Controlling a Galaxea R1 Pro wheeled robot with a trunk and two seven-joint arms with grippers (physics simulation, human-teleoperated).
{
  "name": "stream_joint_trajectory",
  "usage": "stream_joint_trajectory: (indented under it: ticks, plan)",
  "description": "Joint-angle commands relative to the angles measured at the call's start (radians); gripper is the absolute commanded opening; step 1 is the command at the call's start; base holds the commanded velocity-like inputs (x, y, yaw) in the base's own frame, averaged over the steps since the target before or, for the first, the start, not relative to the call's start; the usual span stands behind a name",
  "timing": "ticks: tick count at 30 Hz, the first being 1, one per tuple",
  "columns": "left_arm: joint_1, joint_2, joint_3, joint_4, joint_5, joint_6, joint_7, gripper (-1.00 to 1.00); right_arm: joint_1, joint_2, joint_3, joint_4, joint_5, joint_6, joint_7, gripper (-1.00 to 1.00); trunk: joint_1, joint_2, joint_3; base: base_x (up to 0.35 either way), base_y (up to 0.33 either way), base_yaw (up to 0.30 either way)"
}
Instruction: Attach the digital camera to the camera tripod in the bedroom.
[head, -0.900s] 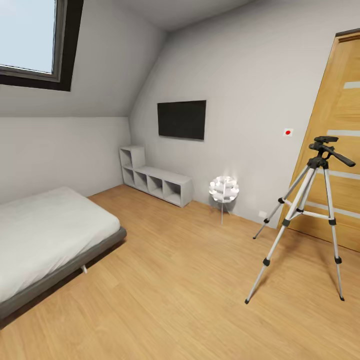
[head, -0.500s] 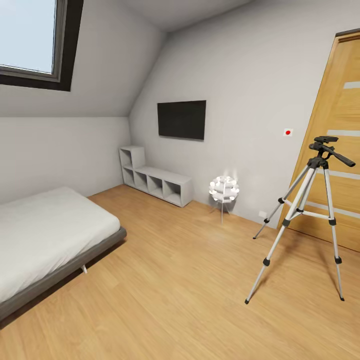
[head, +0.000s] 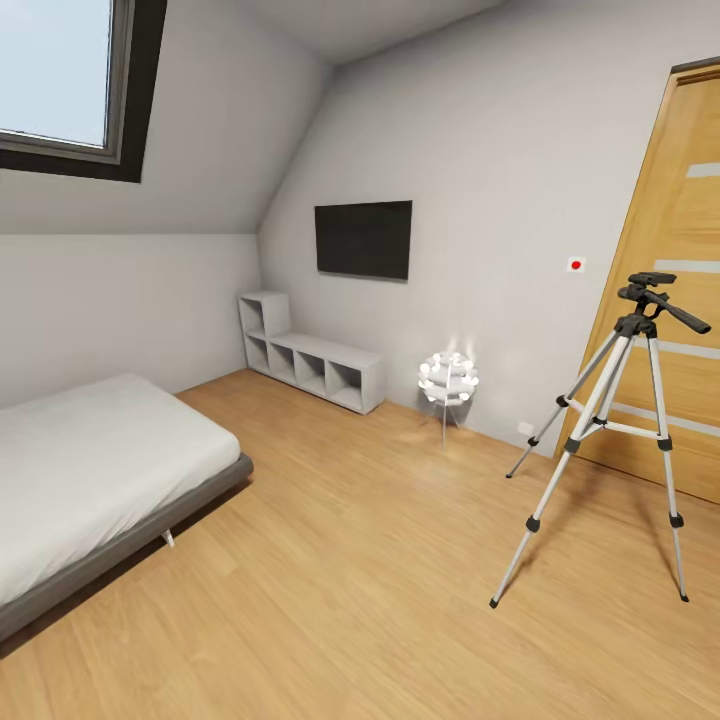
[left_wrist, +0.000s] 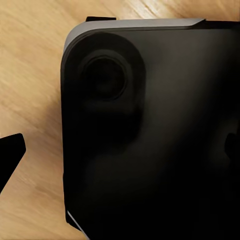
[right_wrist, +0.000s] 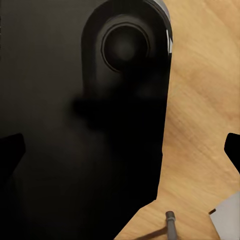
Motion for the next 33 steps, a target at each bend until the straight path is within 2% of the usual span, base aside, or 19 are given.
stream_joint_trajectory:
  ticks: [1,9,23,33]
  plan:
    - [0.000,0.000,0.001,0.000,0.003,-0.003,0.000,1.00,0.000,-0.001,0.001,0.000,0.002,0.001,0.001,1.00,0.000,0.000,-0.001,0.000,0.000,0.000]
    - [0.000,0.001,0.001,0.000,0.004,-0.003,0.001,1.00,0.000,0.001,0.001,0.000,0.002,0.001,-0.002,1.00,0.000,0.000,-0.001,0.002,0.000,0.000]
    - [0.000,0.001,0.001,0.000,0.004,-0.003,0.001,1.00,-0.001,-0.003,-0.001,0.000,-0.001,-0.009,-0.008,1.00,0.000,0.000,-0.001,0.132,0.000,-0.001]
    - [0.000,0.001,0.001,0.000,0.005,-0.003,0.001,1.00,-0.001,0.001,-0.002,0.000,-0.003,-0.017,-0.008,1.00,0.000,0.000,-0.001,0.008,0.000,-0.169]
